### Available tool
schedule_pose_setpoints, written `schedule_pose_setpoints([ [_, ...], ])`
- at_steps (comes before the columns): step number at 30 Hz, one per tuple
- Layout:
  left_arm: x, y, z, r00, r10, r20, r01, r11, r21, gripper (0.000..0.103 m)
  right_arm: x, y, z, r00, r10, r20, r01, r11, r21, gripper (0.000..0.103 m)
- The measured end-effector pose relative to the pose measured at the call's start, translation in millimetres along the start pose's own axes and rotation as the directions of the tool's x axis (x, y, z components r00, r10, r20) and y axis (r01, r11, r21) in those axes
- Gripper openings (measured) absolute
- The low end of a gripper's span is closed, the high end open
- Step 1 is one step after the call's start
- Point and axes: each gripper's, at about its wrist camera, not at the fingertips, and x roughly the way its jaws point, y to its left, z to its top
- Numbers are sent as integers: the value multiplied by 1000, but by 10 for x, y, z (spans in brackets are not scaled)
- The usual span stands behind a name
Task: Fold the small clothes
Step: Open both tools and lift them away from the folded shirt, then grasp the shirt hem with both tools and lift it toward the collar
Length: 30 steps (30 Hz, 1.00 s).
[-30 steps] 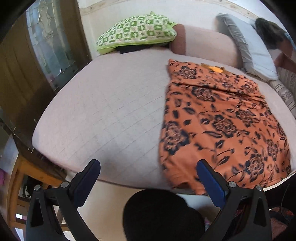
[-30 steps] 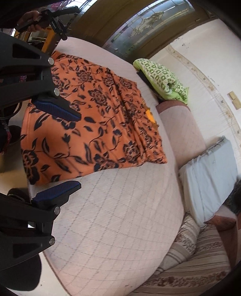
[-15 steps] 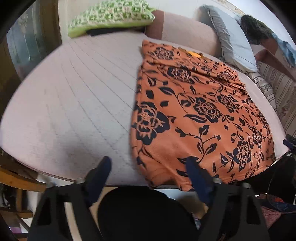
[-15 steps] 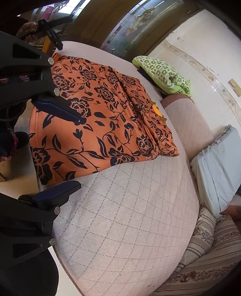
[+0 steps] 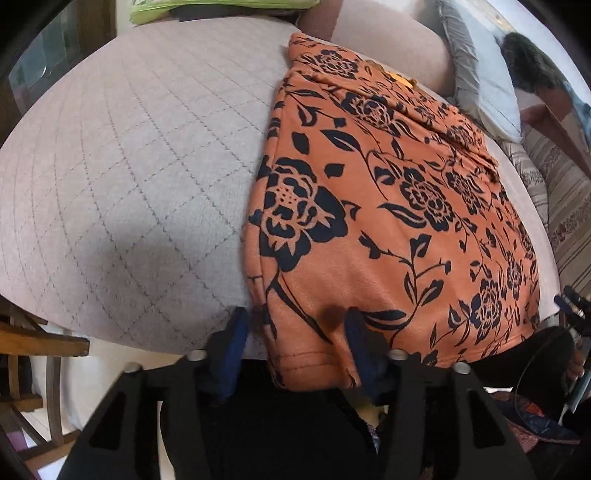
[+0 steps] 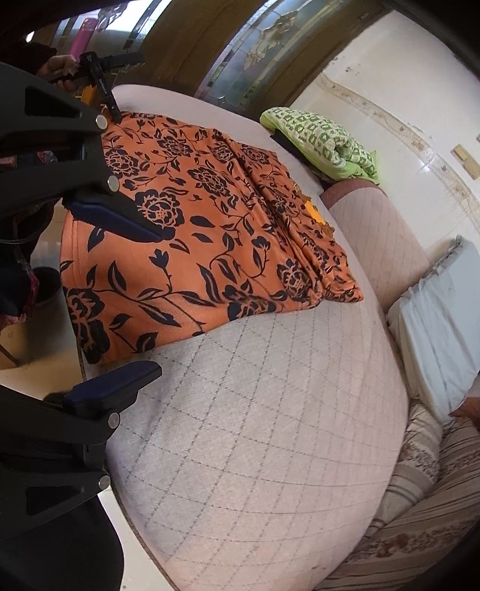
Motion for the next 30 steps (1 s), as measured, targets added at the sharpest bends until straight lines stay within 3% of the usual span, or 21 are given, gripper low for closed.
schedule_pose_setpoints([
  [3,6,-38,20,1000,-21,2,21,1000,7,54,52,-104,-9,1000,18,-26,-17,999,48,70],
  [7,53,-135,59,999,34,-6,-33,998,49,30,167,-203,-19,998,9,-62,-4,997,72,70],
  [9,50,-104,64,999,41,-3,-41,998,43,24,296,-250,-14,995,11,-104,-1,996,88,70],
  [12,34,-51,59,1000,24,-4,-24,999,28,24,491,-276,-76,984,27,-179,-7,993,114,70],
  [15,59,-105,45,1000,17,-17,-16,999,44,45,661,-225,-207,972,5,-235,17,996,91,70],
  [16,58,-132,34,1000,23,-15,-22,998,55,45,658,-173,-234,976,-19,-218,33,998,62,68],
  [18,73,-208,24,999,49,-11,-48,994,94,39,643,-87,-245,975,-73,-209,74,997,-7,38],
  [19,69,-225,20,998,67,-7,-65,992,111,30,643,-68,-241,972,-93,-215,89,996,-29,16],
  [20,61,-237,23,996,84,-3,-83,988,130,11,633,-70,-231,971,-90,-223,85,996,-29,11],
  [25,-57,-199,70,1000,26,1,-26,994,104,7,432,-25,-155,980,31,-198,-30,1000,7,7],
  [30,-507,-144,224,989,-112,92,105,991,78,7,101,18,33,971,203,-127,-196,978,71,7],
])
